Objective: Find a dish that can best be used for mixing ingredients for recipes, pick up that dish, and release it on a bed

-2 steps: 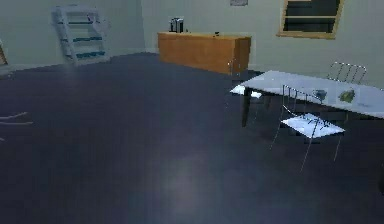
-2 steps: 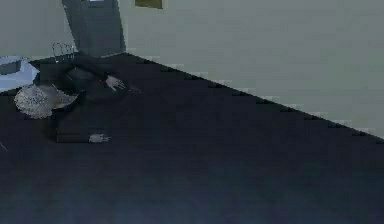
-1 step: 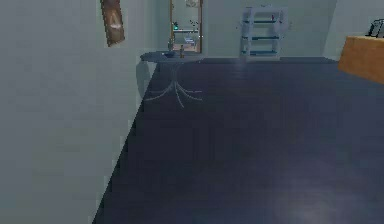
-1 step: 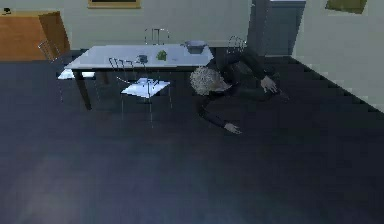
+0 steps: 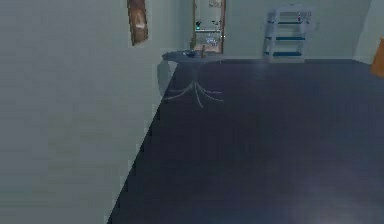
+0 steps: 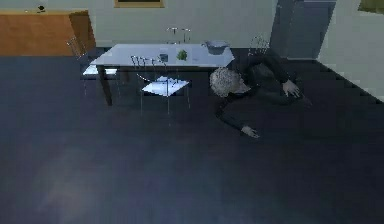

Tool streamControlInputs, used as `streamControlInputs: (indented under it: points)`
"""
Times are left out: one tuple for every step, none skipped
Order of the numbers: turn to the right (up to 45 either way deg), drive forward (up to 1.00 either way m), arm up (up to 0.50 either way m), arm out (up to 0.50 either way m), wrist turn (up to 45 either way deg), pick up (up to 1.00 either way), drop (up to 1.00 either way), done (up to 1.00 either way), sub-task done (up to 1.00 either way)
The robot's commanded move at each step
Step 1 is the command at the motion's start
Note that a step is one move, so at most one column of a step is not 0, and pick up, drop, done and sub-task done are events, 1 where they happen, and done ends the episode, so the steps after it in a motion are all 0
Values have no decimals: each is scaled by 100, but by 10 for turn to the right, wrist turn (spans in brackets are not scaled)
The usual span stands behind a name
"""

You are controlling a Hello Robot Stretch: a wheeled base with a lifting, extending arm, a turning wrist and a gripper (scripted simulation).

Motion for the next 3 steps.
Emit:
streamControlInputs:
  points:
    - [0, 100, 0, 0, 0, 0, 0, 0, 0]
    - [0, 100, 0, 0, 0, 0, 0, 0, 0]
    - [-60, 0, 0, 0, 0, 0, 0, 0, 0]
